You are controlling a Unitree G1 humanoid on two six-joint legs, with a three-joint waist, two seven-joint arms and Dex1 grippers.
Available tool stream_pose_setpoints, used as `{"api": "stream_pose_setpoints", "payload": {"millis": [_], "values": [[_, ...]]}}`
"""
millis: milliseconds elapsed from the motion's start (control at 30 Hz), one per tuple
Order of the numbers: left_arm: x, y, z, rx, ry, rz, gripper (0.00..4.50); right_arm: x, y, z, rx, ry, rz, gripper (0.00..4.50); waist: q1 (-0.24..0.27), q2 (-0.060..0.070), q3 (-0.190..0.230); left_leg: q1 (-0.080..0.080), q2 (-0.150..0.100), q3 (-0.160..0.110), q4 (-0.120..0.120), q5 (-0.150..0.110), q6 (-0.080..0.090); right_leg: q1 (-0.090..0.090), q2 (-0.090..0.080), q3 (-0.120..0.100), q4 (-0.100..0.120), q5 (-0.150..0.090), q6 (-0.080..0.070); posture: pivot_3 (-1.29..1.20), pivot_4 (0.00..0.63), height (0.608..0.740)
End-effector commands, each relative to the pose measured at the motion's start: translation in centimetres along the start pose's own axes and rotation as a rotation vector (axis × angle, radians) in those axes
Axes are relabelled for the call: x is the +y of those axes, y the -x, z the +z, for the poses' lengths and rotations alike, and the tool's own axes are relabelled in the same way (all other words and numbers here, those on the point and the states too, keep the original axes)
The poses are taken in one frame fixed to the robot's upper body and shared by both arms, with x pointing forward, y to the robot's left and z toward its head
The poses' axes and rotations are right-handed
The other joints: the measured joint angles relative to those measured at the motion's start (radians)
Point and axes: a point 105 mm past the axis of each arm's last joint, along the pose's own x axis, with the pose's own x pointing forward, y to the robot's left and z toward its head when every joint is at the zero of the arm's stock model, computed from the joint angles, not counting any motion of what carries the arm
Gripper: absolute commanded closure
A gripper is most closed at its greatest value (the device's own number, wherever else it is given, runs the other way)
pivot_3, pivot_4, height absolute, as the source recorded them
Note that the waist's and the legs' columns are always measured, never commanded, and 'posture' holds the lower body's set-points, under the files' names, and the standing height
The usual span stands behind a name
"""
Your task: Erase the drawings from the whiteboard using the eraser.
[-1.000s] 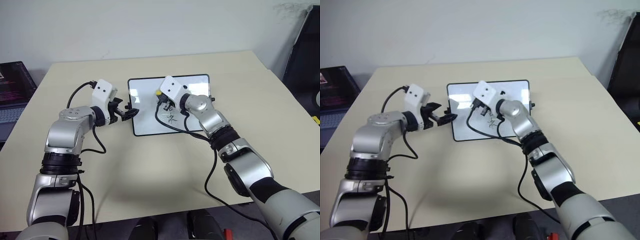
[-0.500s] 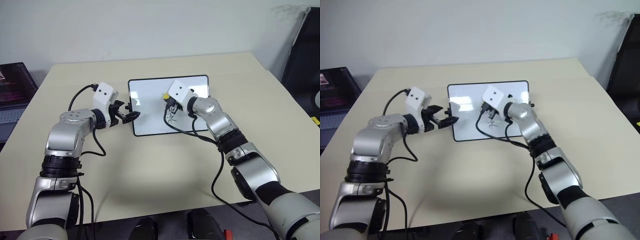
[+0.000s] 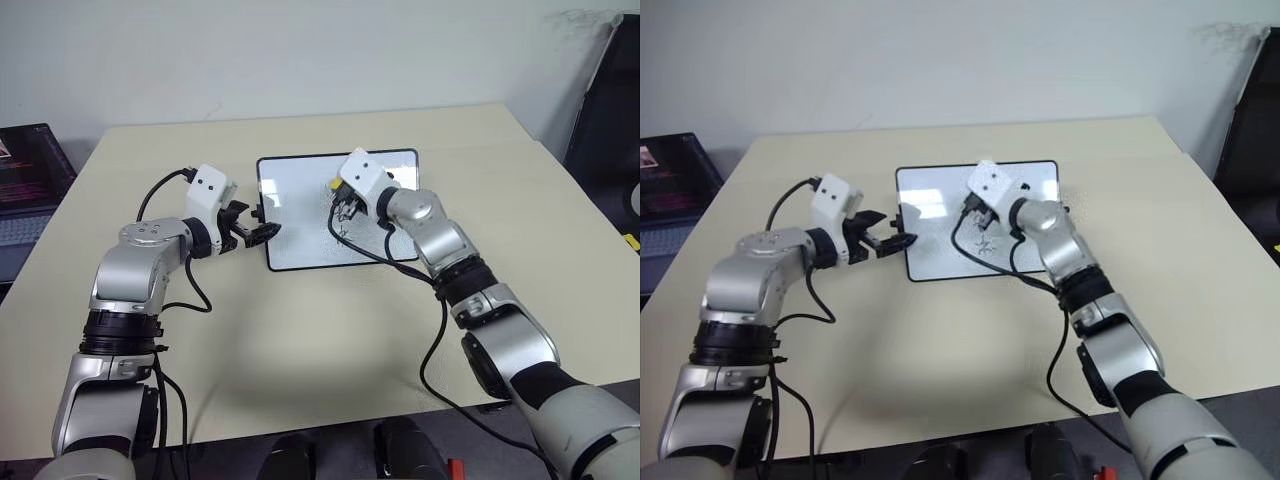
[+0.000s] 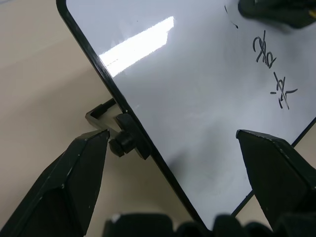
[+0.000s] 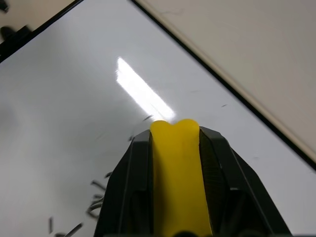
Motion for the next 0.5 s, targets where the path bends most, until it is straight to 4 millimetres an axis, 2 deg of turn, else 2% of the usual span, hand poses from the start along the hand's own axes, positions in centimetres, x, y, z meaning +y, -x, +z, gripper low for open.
{"api": "stream_pose_setpoints", "payload": {"millis": [33,167,300,367,500], "values": [[0.0,0.5,1.4,-0.039,-0.034,0.000,0.00,0.0,-0.6,2.6,-0.076,0.004,-0.032,3.54,-0.002,0.000,0.000,0.000,0.000,0.000,0.000,0.000,0.000,0.000,0.000,0.000,0.000,0.000,0.000,0.00,0.150,0.740],[0.0,0.5,1.4,-0.039,-0.034,0.000,0.00,1.5,-1.4,2.5,-0.070,0.006,-0.011,3.54,-0.001,0.000,0.000,-0.001,0.000,0.000,-0.001,0.000,0.000,0.000,0.000,0.000,-0.001,0.000,0.000,0.00,0.150,0.740],[0.0,0.6,1.4,-0.039,-0.033,0.001,0.00,2.5,-1.6,0.3,-0.001,0.015,0.019,3.54,0.001,0.000,0.000,-0.001,0.000,0.000,0.000,0.000,0.000,0.000,0.000,0.000,-0.001,0.000,0.000,0.00,0.150,0.740],[0.0,0.7,1.3,-0.038,-0.032,0.003,0.00,1.9,-1.2,-1.0,0.037,0.002,0.003,3.54,0.001,0.000,0.000,0.000,0.000,0.000,0.000,0.000,0.000,0.000,0.000,0.000,-0.001,0.000,0.000,0.00,0.150,0.740],[0.0,0.8,1.2,-0.036,-0.029,0.005,0.00,0.3,-0.6,-1.8,0.053,-0.026,-0.039,3.54,0.002,0.000,0.000,0.000,0.000,-0.001,0.000,0.000,0.001,0.001,0.000,-0.001,0.000,0.000,0.000,0.00,0.150,0.740]]}}
